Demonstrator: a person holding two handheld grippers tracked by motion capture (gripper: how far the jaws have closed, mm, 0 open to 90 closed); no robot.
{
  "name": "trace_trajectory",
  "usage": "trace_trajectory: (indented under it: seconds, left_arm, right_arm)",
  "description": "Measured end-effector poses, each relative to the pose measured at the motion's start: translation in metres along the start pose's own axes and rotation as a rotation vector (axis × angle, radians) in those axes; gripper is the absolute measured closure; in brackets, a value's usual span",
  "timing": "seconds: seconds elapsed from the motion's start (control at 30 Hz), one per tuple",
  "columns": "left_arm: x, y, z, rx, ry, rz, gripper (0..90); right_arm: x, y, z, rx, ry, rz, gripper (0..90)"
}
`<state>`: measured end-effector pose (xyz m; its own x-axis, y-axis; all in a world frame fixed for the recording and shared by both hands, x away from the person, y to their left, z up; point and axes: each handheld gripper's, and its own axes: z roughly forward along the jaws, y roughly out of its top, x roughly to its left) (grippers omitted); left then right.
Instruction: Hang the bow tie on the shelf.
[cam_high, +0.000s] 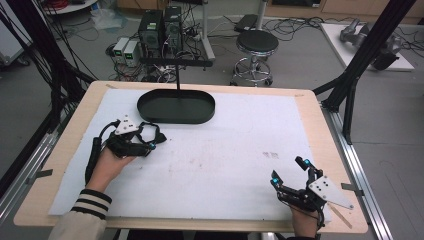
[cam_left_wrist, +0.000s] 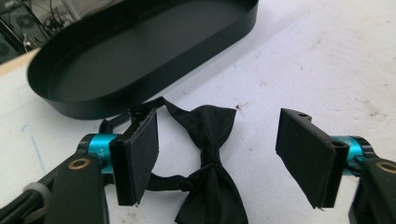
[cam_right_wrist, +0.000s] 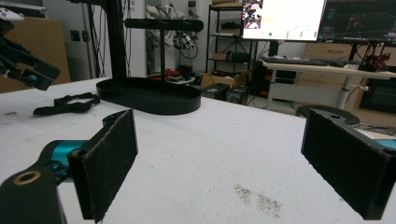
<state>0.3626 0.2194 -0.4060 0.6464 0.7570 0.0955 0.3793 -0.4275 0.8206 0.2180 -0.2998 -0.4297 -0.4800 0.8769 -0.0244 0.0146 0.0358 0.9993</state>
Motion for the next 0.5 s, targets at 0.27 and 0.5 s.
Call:
trace_trajectory:
  seconds: [0.27, 0.5]
  left_arm:
    - [0.001, -0.002, 0.018, 0.052, -0.024, 0.03, 41.5]
    - [0.001, -0.005, 0.028, 0.1, -0.029, 0.03, 49.2]
  right_arm:
    - [0.001, -0.001, 0.004, 0.012, 0.017, -0.01, 9.9]
    - [0.002, -0.002, 0.005, 0.019, 0.021, -0.011, 9.9]
